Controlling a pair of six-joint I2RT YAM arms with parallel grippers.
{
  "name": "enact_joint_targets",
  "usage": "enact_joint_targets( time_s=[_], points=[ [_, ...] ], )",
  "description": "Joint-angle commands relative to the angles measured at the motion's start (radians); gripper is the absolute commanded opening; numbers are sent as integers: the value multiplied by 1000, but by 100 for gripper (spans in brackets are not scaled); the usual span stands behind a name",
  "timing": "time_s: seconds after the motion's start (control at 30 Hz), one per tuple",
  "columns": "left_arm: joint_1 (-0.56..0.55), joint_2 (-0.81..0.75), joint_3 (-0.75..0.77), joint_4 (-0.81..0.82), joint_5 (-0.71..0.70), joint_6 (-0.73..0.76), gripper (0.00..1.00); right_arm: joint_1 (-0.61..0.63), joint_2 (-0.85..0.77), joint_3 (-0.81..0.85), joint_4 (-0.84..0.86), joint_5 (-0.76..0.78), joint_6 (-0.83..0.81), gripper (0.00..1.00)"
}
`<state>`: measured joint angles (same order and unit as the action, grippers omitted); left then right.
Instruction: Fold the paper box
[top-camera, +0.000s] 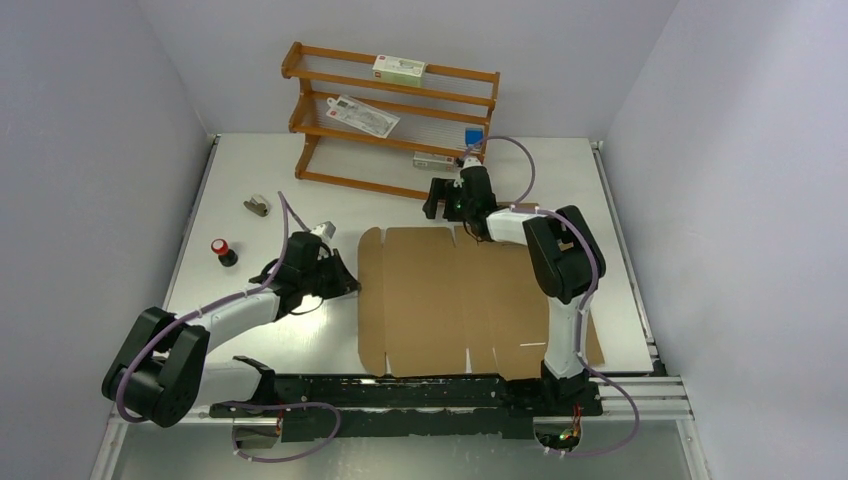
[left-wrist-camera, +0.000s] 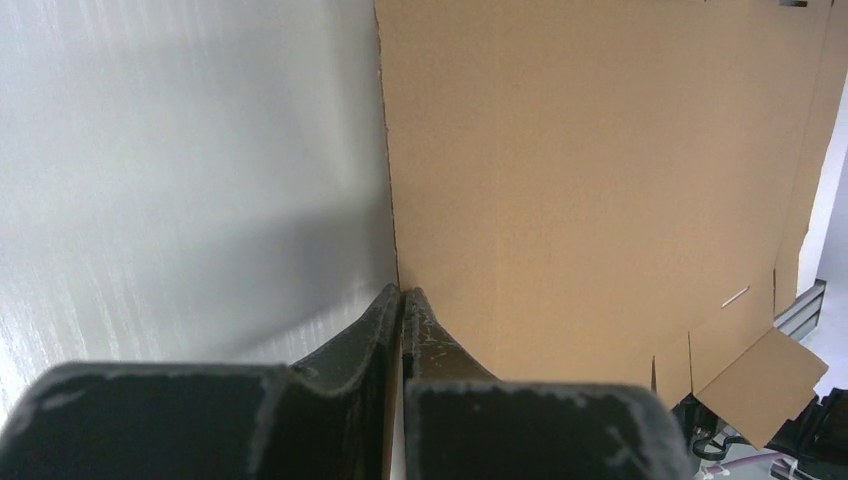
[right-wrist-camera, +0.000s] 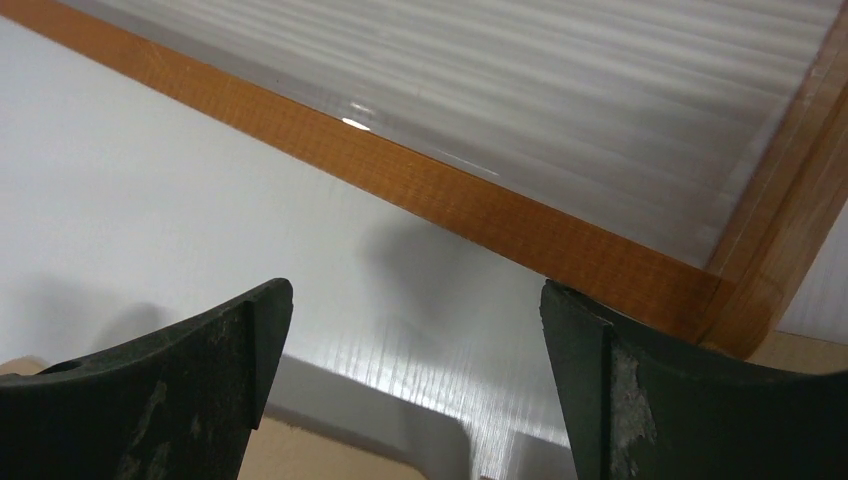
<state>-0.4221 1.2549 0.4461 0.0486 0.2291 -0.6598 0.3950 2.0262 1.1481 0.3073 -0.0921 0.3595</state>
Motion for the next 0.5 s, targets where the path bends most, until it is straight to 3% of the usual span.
enact_joint_targets(
  time_s=[0.0,0.23,0.47],
  points=[
    [5,0,-5,6,-3,21,7,-32,57,86,33,75,-32,100],
    [5,-23,-11,-24,-27,29,7,-49,120,176,29,87,-55,100],
    [5,16,-1,15,15,28,11,-56,159,234,42,-40,-83,100]
  ],
)
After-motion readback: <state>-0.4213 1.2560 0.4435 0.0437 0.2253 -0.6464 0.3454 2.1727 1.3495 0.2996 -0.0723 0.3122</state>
